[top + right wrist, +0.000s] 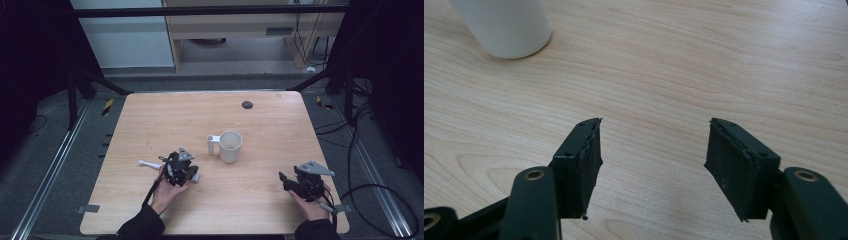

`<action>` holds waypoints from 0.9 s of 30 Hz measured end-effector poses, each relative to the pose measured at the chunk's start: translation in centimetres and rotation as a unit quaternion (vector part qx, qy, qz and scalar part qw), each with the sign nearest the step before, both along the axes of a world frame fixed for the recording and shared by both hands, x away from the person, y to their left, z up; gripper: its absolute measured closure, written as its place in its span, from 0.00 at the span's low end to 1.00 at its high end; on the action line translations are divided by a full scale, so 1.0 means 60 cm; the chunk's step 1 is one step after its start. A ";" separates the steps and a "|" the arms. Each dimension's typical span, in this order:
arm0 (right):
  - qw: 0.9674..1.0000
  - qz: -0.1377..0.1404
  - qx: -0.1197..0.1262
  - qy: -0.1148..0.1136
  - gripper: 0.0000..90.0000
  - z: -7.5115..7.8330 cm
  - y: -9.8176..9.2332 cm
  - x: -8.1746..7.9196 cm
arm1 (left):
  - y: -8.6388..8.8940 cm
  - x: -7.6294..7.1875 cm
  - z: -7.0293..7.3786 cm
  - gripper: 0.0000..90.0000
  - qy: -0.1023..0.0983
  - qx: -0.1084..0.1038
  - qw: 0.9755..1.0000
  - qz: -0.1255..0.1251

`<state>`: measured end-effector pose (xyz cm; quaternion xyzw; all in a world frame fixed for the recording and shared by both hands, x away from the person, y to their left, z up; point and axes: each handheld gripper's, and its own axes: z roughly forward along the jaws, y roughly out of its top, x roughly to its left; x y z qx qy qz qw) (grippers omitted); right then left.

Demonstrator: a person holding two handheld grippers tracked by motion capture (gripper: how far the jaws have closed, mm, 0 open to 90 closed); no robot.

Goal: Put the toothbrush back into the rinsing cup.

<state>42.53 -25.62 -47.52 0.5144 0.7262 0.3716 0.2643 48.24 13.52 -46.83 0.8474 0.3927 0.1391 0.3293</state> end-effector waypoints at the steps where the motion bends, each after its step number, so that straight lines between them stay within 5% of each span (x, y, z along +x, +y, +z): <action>1: 1.000 0.000 -0.001 0.000 0.43 0.000 0.000 0.000 | 0.000 0.000 -0.001 0.99 0.001 0.001 1.000 0.000; 27: 1.000 -0.001 -0.001 0.000 0.43 0.001 0.000 -0.002 | 0.008 -0.025 -0.004 0.99 0.012 0.008 1.000 -0.016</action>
